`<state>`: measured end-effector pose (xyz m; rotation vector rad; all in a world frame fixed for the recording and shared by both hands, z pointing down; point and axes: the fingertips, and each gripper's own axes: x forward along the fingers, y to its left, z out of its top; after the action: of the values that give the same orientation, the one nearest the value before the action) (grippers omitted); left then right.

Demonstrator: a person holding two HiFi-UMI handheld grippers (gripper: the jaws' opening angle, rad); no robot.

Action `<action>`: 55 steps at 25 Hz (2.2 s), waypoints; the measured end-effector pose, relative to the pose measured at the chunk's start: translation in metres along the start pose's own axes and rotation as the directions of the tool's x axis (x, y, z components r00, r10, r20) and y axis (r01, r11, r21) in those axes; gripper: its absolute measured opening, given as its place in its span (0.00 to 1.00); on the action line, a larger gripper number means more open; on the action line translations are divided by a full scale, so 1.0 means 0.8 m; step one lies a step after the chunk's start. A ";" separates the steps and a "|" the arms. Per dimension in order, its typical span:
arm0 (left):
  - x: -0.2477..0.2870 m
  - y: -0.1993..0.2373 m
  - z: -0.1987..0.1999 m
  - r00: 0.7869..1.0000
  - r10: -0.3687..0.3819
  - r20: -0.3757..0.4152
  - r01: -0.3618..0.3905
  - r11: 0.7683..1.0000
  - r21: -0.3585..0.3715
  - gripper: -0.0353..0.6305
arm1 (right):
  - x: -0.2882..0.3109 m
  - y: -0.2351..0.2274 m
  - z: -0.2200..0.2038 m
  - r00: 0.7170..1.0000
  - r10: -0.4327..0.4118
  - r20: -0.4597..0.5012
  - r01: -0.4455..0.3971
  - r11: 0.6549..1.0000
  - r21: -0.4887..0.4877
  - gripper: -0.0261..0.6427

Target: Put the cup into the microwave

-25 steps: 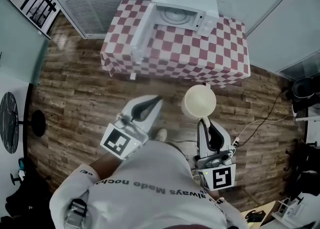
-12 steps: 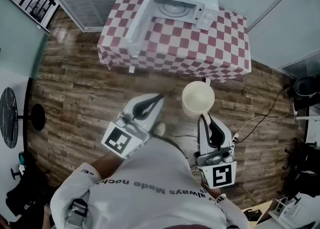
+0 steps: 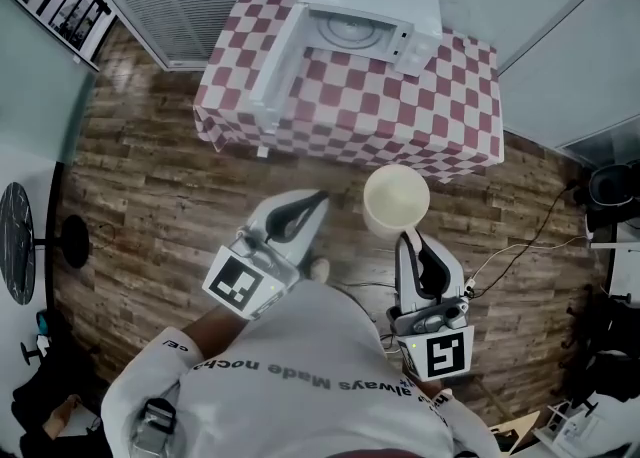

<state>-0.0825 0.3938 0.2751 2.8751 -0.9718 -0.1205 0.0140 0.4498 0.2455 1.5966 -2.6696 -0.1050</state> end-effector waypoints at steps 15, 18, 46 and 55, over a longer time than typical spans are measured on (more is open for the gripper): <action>0.096 0.156 0.035 0.998 -0.056 0.010 0.056 0.998 -0.011 0.06 | 0.181 -0.061 0.014 1.000 -0.019 0.003 0.019 0.999 -0.034 0.09; 0.108 0.186 0.036 0.998 -0.069 -0.005 0.069 0.998 -0.003 0.06 | 0.212 -0.068 0.015 1.000 -0.029 0.006 0.029 0.999 -0.033 0.09; 0.248 0.303 0.016 0.994 -0.078 -0.081 0.075 0.996 -0.037 0.06 | 0.353 -0.190 -0.019 0.999 -0.039 -0.012 0.039 0.999 -0.003 0.09; 0.347 0.325 0.036 0.999 -0.049 -0.010 0.049 0.999 -0.012 0.06 | 0.395 -0.284 -0.018 1.000 0.000 0.005 0.000 1.000 0.000 0.09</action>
<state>-0.0216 0.0172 0.2676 2.8874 -0.8956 -0.1149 0.0647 0.0639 0.2406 1.5983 -2.6729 -0.1097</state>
